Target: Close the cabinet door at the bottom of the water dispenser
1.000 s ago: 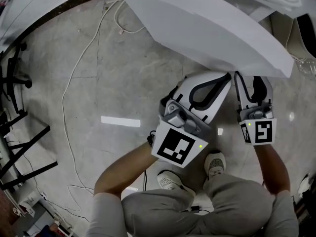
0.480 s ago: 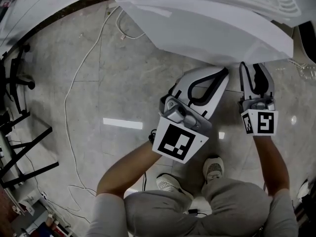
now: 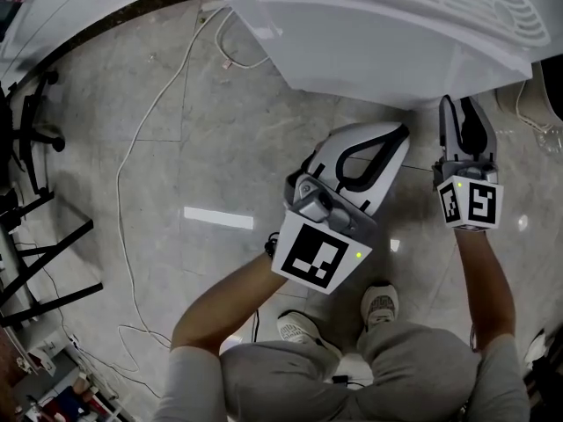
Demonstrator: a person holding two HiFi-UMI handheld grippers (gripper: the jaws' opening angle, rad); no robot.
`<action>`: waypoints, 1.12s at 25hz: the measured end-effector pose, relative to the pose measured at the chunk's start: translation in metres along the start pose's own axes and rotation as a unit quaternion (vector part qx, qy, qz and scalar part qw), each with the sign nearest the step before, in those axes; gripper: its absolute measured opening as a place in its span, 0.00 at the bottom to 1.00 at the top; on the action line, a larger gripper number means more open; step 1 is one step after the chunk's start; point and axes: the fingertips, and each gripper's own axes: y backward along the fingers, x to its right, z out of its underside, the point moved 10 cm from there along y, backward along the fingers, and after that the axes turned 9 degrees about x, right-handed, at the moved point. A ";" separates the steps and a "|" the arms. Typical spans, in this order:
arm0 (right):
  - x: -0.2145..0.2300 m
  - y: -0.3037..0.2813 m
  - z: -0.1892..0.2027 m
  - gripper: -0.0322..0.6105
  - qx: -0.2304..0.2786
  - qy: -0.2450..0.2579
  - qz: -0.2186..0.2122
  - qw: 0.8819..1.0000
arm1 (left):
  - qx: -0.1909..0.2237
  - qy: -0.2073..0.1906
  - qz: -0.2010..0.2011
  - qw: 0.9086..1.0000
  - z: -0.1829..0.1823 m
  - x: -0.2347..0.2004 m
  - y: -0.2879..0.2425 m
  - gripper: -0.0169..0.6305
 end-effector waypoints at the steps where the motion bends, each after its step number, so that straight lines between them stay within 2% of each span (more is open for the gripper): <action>1: 0.001 -0.002 0.000 0.26 0.000 0.000 0.002 1.000 | -0.001 -0.001 -0.001 1.000 0.000 -0.001 0.001 0.04; 15: 0.010 -0.012 0.000 0.25 0.010 -0.003 0.012 1.000 | 0.001 -0.014 -0.015 1.000 -0.009 -0.005 0.010 0.04; 18: 0.009 -0.006 -0.005 0.19 0.018 -0.009 0.021 1.000 | -0.001 -0.015 -0.020 1.000 -0.010 -0.008 0.019 0.04; 22: -0.006 0.010 -0.023 0.10 0.038 -0.006 -0.008 0.999 | -0.008 -0.018 -0.033 0.999 -0.012 -0.014 0.035 0.04; 28: -0.033 0.031 -0.057 0.09 0.061 -0.058 -0.042 0.996 | -0.026 -0.030 -0.062 0.997 -0.017 -0.025 0.074 0.04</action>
